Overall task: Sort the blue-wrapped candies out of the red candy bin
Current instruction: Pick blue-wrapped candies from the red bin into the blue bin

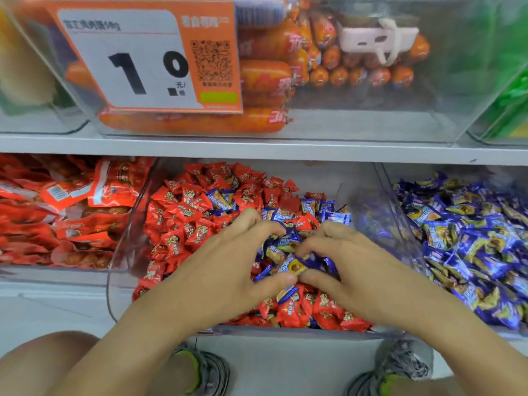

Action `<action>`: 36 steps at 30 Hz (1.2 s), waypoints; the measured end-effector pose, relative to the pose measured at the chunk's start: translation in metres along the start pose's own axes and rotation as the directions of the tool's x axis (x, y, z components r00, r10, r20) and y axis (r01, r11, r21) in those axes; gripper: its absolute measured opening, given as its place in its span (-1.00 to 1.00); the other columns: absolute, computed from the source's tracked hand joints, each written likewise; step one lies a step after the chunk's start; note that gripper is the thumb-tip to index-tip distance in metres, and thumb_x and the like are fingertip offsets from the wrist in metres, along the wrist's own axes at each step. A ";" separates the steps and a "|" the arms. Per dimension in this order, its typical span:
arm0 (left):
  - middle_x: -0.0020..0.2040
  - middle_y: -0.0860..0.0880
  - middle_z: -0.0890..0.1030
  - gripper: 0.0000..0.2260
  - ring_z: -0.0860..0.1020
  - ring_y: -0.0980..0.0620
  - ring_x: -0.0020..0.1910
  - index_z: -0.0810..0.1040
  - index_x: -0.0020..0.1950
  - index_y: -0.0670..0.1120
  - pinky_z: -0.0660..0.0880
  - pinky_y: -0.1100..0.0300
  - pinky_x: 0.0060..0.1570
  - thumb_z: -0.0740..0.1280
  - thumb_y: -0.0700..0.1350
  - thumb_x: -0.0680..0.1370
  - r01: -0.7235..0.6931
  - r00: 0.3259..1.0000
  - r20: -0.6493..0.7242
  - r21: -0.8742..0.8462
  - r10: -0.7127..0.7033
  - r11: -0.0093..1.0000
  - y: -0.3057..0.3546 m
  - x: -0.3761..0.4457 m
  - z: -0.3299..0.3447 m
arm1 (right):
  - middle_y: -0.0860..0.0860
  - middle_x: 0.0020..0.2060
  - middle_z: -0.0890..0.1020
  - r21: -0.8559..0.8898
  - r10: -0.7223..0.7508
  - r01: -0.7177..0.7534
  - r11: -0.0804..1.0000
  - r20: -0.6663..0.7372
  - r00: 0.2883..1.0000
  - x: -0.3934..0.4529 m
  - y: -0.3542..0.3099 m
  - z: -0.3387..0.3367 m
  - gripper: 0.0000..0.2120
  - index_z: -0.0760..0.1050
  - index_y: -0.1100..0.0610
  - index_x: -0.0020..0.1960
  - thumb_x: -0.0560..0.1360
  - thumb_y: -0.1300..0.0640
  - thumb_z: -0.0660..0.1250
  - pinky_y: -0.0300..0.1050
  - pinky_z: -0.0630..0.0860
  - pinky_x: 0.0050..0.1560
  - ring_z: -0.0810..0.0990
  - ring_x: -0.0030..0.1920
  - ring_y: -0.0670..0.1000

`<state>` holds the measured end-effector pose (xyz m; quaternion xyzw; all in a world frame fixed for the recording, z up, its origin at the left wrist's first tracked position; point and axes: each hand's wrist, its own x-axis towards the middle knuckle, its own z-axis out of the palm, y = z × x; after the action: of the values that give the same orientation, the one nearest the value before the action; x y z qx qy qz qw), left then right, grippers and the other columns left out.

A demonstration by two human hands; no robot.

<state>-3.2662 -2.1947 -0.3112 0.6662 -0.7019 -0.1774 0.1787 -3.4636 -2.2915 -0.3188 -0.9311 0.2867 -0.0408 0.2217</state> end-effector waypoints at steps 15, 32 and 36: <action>-0.24 0.02 0.63 -0.83 0.57 0.01 -0.32 0.47 -0.17 0.06 0.53 -0.03 -0.23 0.46 -0.08 0.43 0.105 0.990 -0.065 -0.266 -0.127 0.958 -0.018 0.012 -0.013 | 0.00 -0.35 0.58 0.177 0.078 -0.054 0.983 -0.132 0.988 -0.001 -0.004 -0.011 -0.84 0.42 -0.10 0.15 0.58 0.05 0.17 -0.23 0.24 -0.48 0.39 -0.52 -0.08; -0.23 0.15 0.64 -0.62 0.57 0.17 -0.27 0.58 0.05 0.25 0.44 0.18 -0.26 0.35 0.40 0.34 0.071 0.988 0.150 -0.237 -0.036 0.969 -0.014 -0.001 -0.019 | -0.11 -0.42 0.42 -0.089 0.171 -0.168 0.982 0.021 0.985 0.037 -0.006 -0.011 -0.81 0.54 -0.05 0.08 0.59 -0.13 0.27 -0.06 0.42 -0.15 0.40 -0.30 -0.11; 0.03 0.28 0.57 -0.64 0.50 0.25 0.00 0.55 0.22 0.27 0.45 0.22 0.06 0.33 0.31 0.46 -0.007 0.975 0.222 0.025 0.001 1.000 -0.016 -0.001 -0.012 | -0.15 -0.51 0.51 0.041 0.164 -0.164 0.986 0.001 0.986 0.025 -0.001 -0.031 -0.87 0.44 -0.10 0.06 0.61 -0.12 0.22 -0.25 0.32 -0.36 0.42 -0.43 -0.12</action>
<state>-3.2462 -2.1947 -0.3083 0.6432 -0.7210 -0.2412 0.0909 -3.4481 -2.3166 -0.2912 -0.8996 0.3618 -0.0296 0.2429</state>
